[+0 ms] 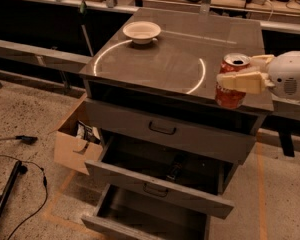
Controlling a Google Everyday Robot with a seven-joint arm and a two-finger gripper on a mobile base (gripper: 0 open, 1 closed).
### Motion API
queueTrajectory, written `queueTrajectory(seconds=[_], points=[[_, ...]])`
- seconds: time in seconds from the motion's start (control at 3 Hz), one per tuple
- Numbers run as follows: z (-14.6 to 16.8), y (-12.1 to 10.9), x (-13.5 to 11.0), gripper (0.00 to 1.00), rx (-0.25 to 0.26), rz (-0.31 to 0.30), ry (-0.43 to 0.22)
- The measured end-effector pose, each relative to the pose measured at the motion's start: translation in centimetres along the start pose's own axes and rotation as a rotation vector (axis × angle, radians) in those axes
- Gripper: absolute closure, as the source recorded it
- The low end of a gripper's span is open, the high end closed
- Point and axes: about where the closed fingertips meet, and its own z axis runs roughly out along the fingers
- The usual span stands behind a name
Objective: Place coke can into bottom drawer
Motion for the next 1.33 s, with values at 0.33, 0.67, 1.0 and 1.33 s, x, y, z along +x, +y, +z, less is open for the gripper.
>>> queueTrajectory(seconds=[0.33,0.67,1.0,1.33], points=[[-0.8,3.3,2.2,1.0,-0.01,0.026,-0.007],[-3.1,7.0,6.0,1.0,-0.026,0.098,-0.025],[-4.3,10.5,10.2,1.0,-0.039,0.134,-0.061],[-2.6,14.4,15.6,1.0,-0.083,0.113,-0.068]])
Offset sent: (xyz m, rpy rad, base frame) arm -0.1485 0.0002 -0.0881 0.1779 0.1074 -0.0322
